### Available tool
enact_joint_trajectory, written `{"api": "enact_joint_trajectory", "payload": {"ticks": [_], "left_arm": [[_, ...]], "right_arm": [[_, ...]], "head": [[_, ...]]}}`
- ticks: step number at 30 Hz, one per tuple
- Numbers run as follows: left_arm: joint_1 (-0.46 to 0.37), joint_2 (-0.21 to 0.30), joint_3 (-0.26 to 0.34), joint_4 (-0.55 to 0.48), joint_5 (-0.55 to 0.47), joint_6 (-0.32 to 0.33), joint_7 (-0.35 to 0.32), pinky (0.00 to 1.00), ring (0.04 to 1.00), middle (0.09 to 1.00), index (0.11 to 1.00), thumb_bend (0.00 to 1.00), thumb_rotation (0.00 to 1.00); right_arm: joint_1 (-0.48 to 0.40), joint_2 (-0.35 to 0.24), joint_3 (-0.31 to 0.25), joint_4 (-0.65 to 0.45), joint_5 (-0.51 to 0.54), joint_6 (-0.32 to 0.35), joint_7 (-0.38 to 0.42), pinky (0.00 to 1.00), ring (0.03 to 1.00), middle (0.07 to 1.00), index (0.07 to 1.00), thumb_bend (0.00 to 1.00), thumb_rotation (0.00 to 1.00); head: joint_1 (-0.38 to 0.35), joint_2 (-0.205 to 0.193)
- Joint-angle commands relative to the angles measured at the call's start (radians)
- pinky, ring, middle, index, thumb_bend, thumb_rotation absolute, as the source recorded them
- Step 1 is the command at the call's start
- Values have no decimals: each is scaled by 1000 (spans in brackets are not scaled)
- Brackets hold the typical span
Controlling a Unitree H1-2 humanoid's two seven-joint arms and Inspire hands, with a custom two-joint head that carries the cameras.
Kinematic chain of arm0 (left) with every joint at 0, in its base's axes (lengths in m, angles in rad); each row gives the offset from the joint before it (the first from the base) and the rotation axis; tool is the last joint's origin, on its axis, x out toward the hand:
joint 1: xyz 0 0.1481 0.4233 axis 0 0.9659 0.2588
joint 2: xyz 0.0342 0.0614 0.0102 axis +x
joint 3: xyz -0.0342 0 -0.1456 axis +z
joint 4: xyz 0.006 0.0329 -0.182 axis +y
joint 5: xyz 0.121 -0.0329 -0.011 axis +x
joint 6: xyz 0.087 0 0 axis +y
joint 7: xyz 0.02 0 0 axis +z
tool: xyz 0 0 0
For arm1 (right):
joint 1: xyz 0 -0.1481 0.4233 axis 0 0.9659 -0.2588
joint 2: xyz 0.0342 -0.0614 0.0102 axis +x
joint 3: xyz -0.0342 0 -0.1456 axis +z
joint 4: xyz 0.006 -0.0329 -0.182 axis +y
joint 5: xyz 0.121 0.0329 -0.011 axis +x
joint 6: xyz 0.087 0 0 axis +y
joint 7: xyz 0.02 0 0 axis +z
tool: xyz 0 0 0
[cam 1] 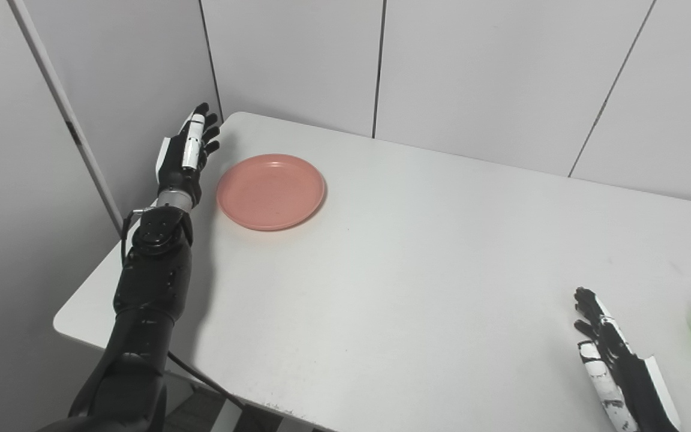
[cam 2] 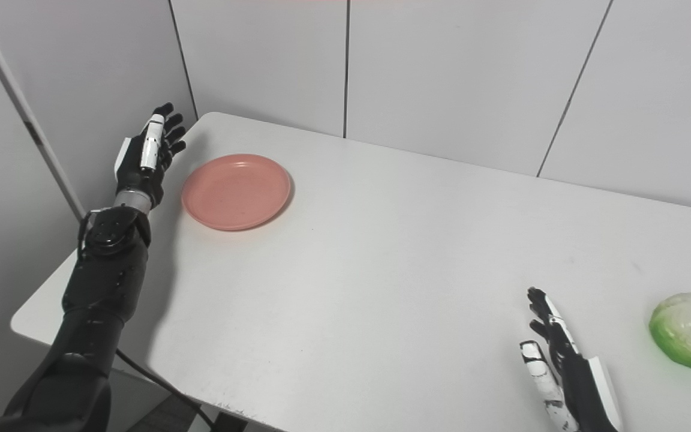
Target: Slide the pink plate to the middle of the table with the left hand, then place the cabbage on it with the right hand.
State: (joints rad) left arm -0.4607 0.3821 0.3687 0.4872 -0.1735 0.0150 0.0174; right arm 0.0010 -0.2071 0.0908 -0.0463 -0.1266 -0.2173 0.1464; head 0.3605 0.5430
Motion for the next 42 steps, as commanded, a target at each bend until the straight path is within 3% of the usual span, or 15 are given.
{"api": "enact_joint_trajectory", "payload": {"ticks": [1, 17, 36, 42], "left_arm": [[-54, 40, 8, -8, -10, -42, 5, 901, 918, 915, 894, 395, 1000], [-81, 61, 21, 127, -38, -81, -4, 902, 915, 919, 904, 374, 999], [-101, 65, -46, 281, -23, -129, -42, 896, 912, 921, 908, 374, 1000], [-115, 49, -74, 294, -33, -99, -67, 904, 921, 930, 914, 395, 1000]], "right_arm": [[10, -7, -3, 28, -2, 0, -2, 905, 939, 939, 924, 328, 1000], [11, -8, -4, 30, 3, 0, 1, 923, 947, 944, 931, 334, 1000], [6, 3, -2, 37, -2, 1, -7, 901, 937, 936, 924, 339, 1000], [5, 5, 1, 37, -8, 3, -7, 911, 941, 939, 928, 355, 1000]], "head": [[0, 1], [2, 6], [-4, 5], [-9, 7]]}}
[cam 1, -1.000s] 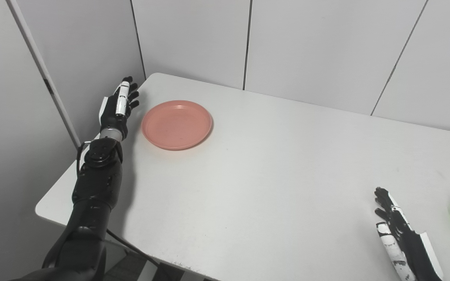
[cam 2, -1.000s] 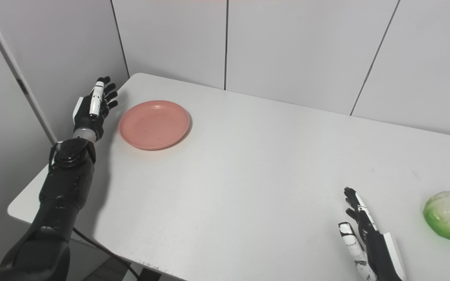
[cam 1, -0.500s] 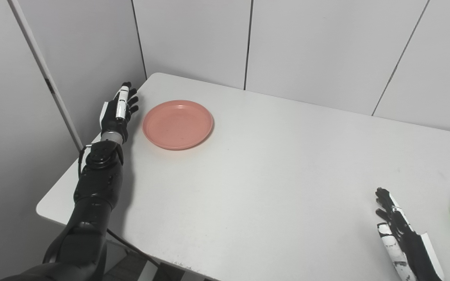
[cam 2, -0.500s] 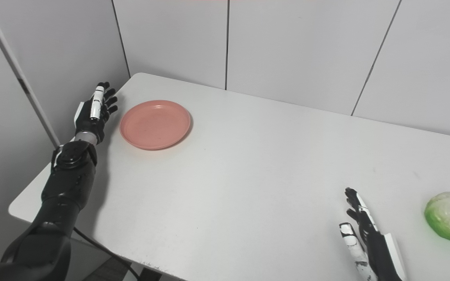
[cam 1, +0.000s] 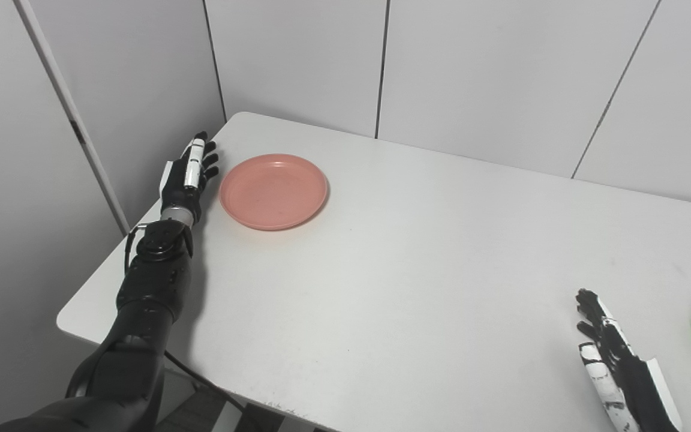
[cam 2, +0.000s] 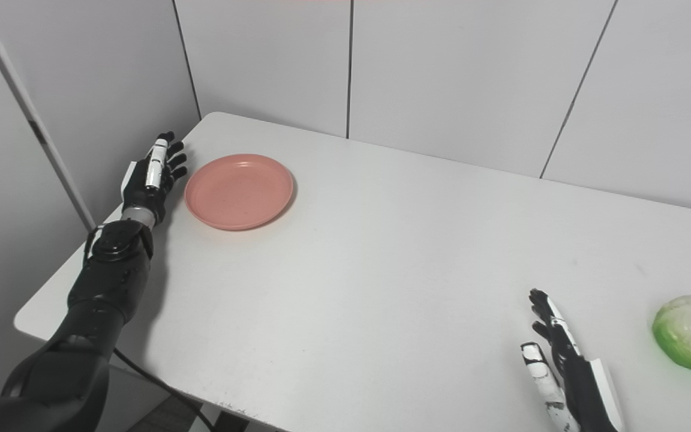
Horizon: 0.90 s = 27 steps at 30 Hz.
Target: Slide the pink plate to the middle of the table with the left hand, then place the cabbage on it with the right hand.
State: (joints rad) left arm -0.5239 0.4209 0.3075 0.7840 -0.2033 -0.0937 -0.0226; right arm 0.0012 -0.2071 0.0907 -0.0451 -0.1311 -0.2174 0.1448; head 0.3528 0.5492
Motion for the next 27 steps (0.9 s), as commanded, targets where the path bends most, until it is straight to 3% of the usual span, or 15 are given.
{"api": "enact_joint_trajectory", "payload": {"ticks": [1, 6, 11, 22, 27], "left_arm": [[-51, 9, -18, -9, -5, 19, -34, 901, 922, 932, 918, 395, 1000], [-60, -16, -17, -5, -24, 32, -27, 881, 905, 910, 896, 367, 952], [-49, -33, -29, -41, -40, 59, -72, 915, 923, 928, 917, 361, 998], [-36, -60, -52, -110, -54, 105, -86, 934, 930, 936, 927, 354, 1000], [-15, -92, -55, -193, -78, 169, -89, 936, 932, 931, 921, 356, 1000]], "right_arm": [[4, 4, 2, 37, -3, 2, -4, 911, 941, 939, 929, 353, 1000], [7, 9, 3, 25, -7, 11, -7, 915, 941, 936, 923, 336, 1000], [8, 12, 4, 24, -7, 10, -6, 913, 942, 939, 924, 332, 1000], [3, 18, 5, 45, -8, -13, -10, 908, 937, 936, 919, 368, 1000], [1, 22, 7, 51, -7, -20, -11, 896, 930, 933, 918, 373, 1000]], "head": [[-2, 1], [-10, 5], [-20, 7], [-36, 9], [-50, 12]]}}
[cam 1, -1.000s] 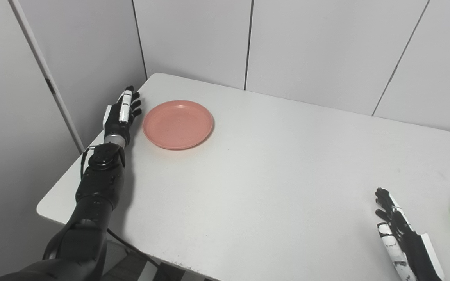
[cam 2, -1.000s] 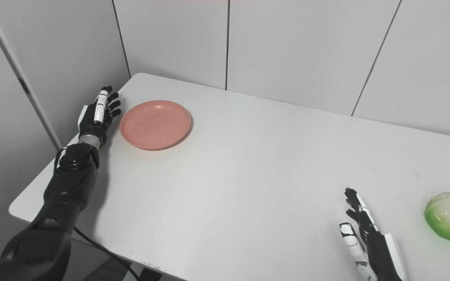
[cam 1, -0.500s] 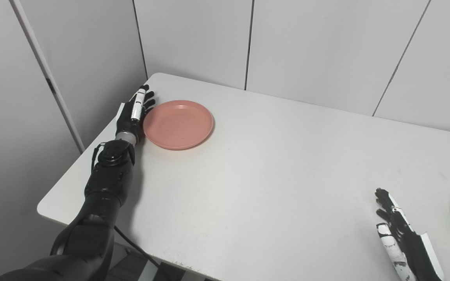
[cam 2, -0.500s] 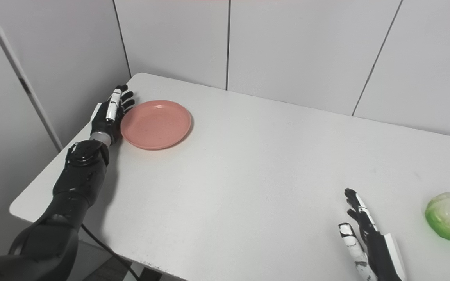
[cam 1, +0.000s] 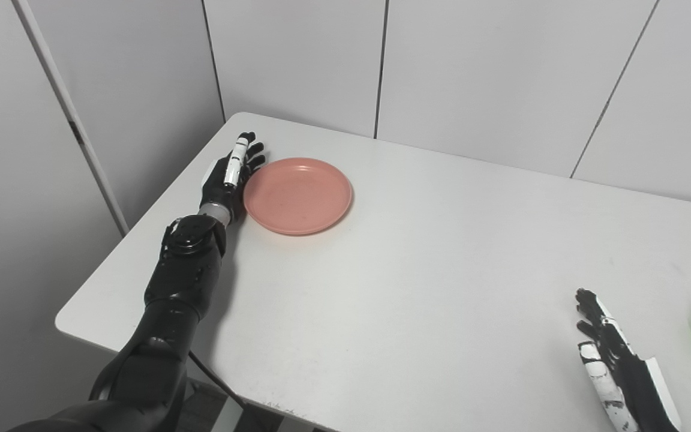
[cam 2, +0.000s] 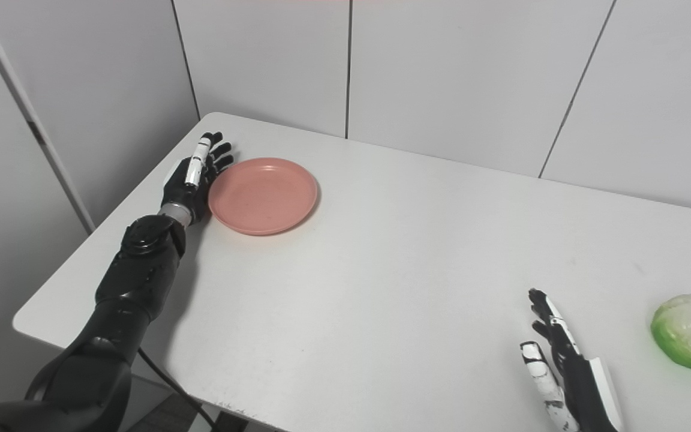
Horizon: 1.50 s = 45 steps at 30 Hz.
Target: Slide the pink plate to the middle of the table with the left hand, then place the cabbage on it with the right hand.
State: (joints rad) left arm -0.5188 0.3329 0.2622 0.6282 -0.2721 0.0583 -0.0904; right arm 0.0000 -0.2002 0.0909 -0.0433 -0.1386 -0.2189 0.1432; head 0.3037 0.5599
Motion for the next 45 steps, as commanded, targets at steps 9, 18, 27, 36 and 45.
{"api": "enact_joint_trajectory", "payload": {"ticks": [9, 18, 27, 36, 45], "left_arm": [[9, -45, -57, -114, -18, 79, -73, 965, 952, 951, 932, 366, 1000], [8, -102, -107, -88, -6, 59, -94, 949, 946, 950, 934, 379, 1000], [43, -145, -173, -159, 9, 107, -103, 934, 933, 935, 926, 375, 1000], [80, -195, -235, -218, 16, 159, -116, 917, 920, 930, 923, 382, 1000], [112, -228, -291, -294, 11, 186, -142, 920, 921, 926, 916, 375, 1000]], "right_arm": [[5, 28, 8, 35, -8, 8, -12, 901, 933, 928, 914, 378, 1000], [6, 43, 13, 30, -33, 22, -21, 899, 933, 929, 916, 386, 1000], [11, 67, 10, 18, -27, 34, -23, 895, 929, 922, 912, 378, 1000], [7, 80, 20, 17, -58, 31, -31, 891, 928, 924, 916, 374, 1000], [11, 103, 29, -13, -90, 57, -43, 898, 931, 932, 922, 360, 1000]], "head": [[-44, 11], [-91, 21], [-138, 40], [-204, 59], [-272, 82]]}}
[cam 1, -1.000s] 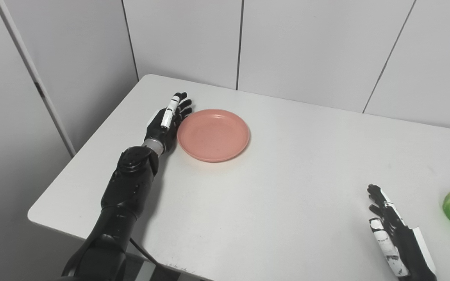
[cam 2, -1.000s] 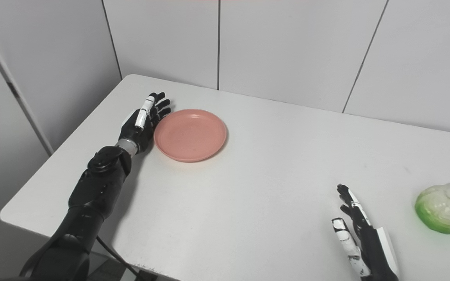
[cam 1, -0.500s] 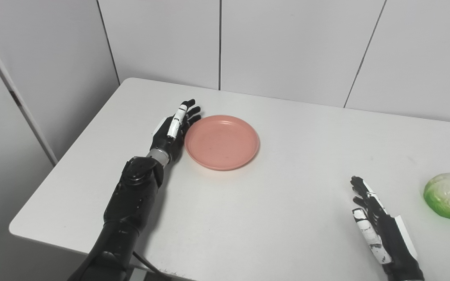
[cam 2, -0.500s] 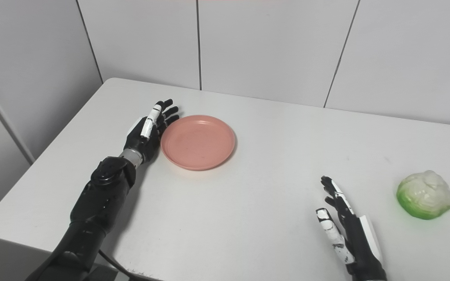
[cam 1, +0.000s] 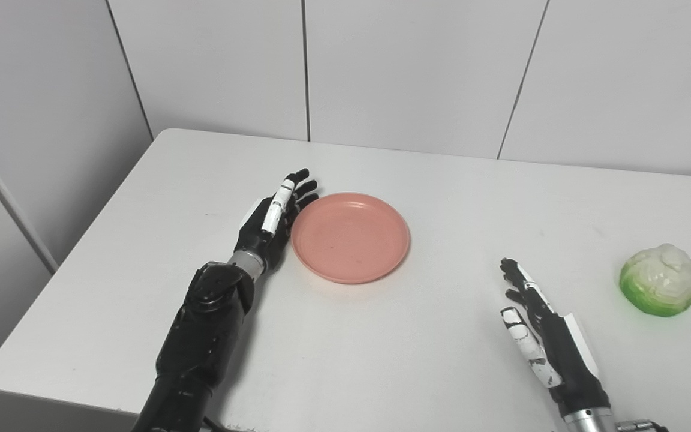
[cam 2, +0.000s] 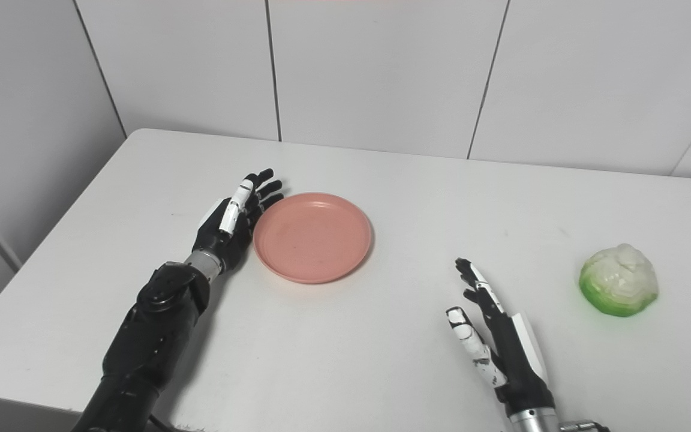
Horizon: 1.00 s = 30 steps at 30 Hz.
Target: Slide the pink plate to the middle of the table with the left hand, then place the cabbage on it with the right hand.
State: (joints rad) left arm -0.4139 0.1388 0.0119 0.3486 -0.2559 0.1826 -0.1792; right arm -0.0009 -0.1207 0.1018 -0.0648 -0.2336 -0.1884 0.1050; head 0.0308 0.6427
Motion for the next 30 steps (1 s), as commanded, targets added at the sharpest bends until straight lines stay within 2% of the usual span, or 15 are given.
{"api": "enact_joint_trajectory", "payload": {"ticks": [1, 8, 10, 20, 30], "left_arm": [[12, -35, -48, -27, -6, 66, -58, 920, 921, 926, 916, 376, 1000], [49, -53, -83, -116, -4, 91, -59, 930, 926, 932, 922, 399, 1000], [60, -55, -94, -140, -4, 98, -64, 932, 926, 934, 926, 403, 1000], [119, -58, -145, -255, 3, 124, -81, 933, 928, 943, 938, 414, 1000], [129, -49, -137, -253, 9, 115, -80, 941, 932, 941, 931, 415, 1000]], "right_arm": [[12, 25, 19, 2, 0, 31, -6, 899, 932, 933, 922, 359, 1000], [8, 36, 28, -22, -8, 65, -6, 902, 936, 937, 929, 344, 1000], [7, 39, 31, -20, -18, 58, -14, 895, 933, 936, 930, 333, 1000], [4, 55, 35, -32, -34, 73, -19, 895, 932, 939, 935, 315, 1000], [3, 63, 32, -67, -63, 98, -30, 887, 928, 935, 935, 300, 1000]], "head": [[-13, 5], [-89, 23], [-105, 26], [-153, 44], [-189, 58]]}}
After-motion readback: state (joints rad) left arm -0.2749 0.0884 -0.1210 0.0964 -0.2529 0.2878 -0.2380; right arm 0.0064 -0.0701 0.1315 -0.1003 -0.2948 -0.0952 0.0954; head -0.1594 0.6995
